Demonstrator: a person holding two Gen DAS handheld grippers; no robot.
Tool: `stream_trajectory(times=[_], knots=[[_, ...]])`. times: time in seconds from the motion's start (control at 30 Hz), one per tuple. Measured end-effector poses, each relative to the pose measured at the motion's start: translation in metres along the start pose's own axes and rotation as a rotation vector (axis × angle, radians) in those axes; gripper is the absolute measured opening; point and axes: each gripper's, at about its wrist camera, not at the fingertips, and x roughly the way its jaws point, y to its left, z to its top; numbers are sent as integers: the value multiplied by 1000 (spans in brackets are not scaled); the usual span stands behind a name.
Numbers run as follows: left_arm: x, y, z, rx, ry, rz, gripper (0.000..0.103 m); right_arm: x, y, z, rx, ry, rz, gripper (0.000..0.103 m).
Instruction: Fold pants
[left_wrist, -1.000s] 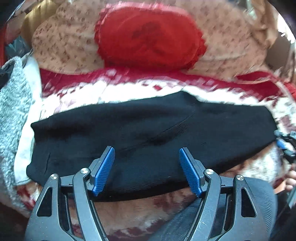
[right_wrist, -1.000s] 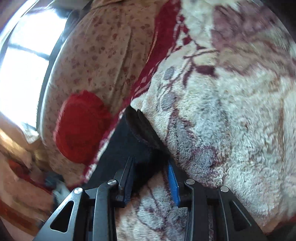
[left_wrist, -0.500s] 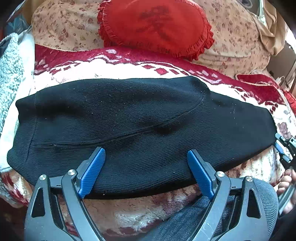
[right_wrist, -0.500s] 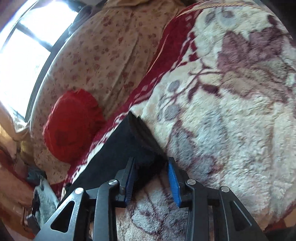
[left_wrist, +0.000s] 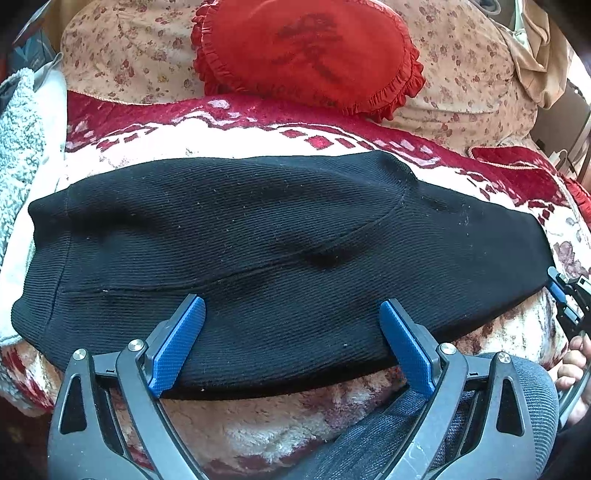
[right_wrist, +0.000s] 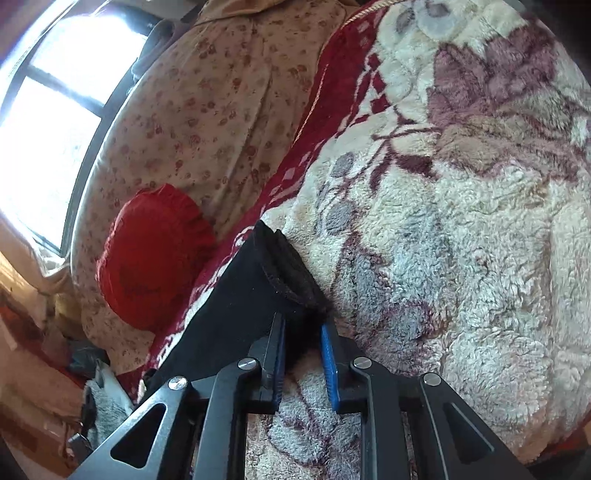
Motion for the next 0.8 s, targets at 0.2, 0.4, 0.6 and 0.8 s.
stream_trajectory(times=[0.2, 0.4, 0.6, 0.8], knots=[[1, -2, -1, 13, 0, 17, 98, 1, -8, -1, 79, 17, 49, 18], [2, -4, -1, 20, -1, 30, 98, 5, -12, -4, 160, 42, 115, 18], [2, -4, -1, 18, -2, 28, 98, 1, -8, -3, 123, 30, 107, 17], [2, -4, -1, 19, -2, 28, 99, -3, 6, -2, 43, 10, 59, 8]])
